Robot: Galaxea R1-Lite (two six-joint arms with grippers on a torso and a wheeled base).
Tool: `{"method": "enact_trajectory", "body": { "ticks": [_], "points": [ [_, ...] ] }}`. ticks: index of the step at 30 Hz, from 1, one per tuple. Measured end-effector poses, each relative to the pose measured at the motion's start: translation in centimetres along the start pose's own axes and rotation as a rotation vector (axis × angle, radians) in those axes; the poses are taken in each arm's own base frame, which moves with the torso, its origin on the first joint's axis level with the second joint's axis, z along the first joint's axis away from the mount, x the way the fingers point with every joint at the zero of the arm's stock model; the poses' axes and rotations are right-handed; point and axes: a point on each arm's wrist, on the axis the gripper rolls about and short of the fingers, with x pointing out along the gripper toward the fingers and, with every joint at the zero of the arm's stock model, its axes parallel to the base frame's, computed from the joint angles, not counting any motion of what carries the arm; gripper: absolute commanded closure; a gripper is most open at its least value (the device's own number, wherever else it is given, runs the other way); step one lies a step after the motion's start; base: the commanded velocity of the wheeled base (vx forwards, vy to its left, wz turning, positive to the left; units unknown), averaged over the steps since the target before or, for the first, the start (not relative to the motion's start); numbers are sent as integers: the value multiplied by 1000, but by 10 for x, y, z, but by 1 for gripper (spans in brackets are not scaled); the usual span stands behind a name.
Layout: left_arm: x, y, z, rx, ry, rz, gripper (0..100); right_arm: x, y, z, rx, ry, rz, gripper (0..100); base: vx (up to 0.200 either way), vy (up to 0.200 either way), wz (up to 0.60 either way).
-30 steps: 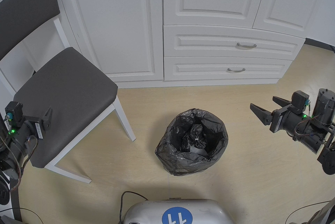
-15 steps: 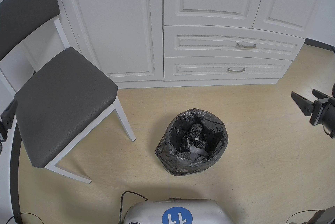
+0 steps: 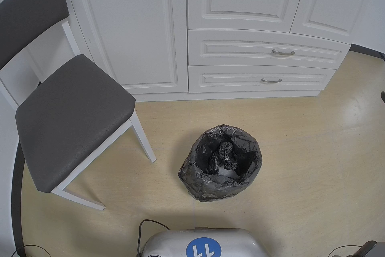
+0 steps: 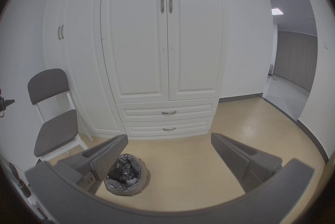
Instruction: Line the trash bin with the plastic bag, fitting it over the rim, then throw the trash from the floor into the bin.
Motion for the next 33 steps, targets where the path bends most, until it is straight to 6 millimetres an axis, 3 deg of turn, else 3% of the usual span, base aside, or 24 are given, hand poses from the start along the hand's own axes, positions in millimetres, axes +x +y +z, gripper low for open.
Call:
{"method": "enact_trajectory", "body": {
  "ticks": [13,24,33],
  "points": [
    [-61,21,37,-6,-22,55,0,-24,-7,22,9,-124,-129,0,0,0,0],
    [-115,32,23,-11,-61,125,0,-65,-14,27,-38,-182,-141,0,0,0,0],
    [-132,29,10,0,-60,188,0,-104,-21,25,-33,-245,-145,0,0,0,0]
  ]
}}
